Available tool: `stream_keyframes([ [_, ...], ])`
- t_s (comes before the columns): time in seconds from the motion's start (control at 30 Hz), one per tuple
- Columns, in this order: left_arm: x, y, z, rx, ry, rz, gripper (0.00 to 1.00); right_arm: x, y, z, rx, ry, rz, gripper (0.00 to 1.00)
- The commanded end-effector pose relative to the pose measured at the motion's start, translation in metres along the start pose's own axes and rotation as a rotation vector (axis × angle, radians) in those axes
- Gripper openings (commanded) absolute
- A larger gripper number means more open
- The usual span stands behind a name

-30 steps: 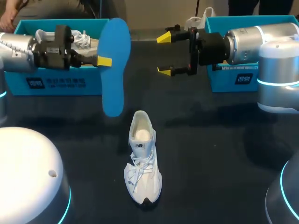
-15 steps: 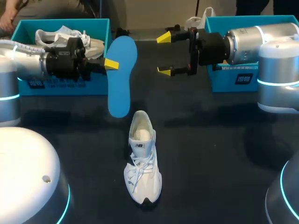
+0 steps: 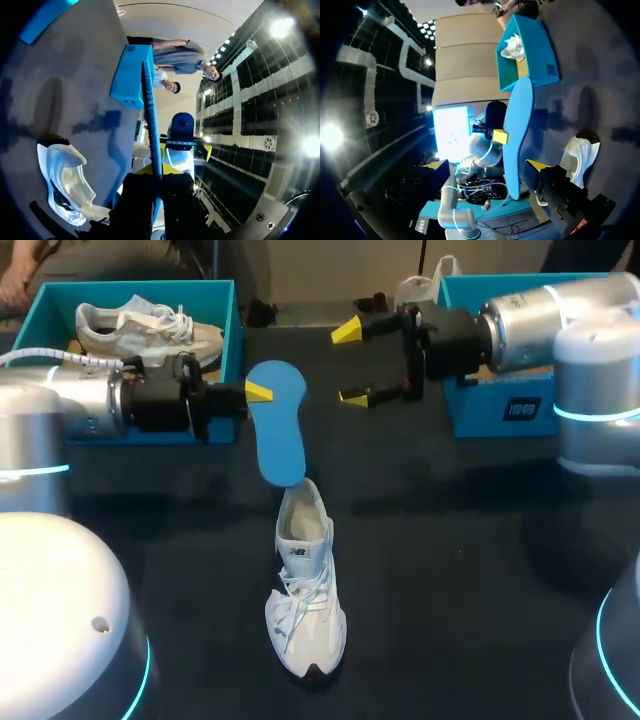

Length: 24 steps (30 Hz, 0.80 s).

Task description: Take the shoe out of the shoebox, open the shoe tongue, remove and reinsert the insole, then place the shoe into the shoebox

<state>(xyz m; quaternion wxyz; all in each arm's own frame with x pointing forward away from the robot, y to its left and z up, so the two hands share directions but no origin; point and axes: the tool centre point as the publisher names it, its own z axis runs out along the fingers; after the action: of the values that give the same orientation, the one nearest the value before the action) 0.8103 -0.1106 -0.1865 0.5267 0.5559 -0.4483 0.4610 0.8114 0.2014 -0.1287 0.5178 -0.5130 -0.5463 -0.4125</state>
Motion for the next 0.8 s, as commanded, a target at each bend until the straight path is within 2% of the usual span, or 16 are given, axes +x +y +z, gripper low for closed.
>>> stream_keyframes([
  [0.03,0.001,0.003,0.002,0.023,-0.002,-0.005,0.00,0.011,-0.002,-0.005,0.011,-0.122,-0.007,1.00],
  [0.3,-0.003,0.002,0.003,0.032,-0.009,-0.017,0.00,0.026,-0.009,-0.004,0.014,-0.317,-0.032,1.00],
  [0.53,-0.003,0.002,0.003,0.032,-0.009,-0.017,0.00,0.045,-0.007,0.004,0.039,-0.544,0.030,1.00],
  [0.8,-0.003,0.002,0.003,0.032,-0.009,-0.017,0.00,0.063,-0.008,0.009,0.037,-0.757,0.103,1.00],
])
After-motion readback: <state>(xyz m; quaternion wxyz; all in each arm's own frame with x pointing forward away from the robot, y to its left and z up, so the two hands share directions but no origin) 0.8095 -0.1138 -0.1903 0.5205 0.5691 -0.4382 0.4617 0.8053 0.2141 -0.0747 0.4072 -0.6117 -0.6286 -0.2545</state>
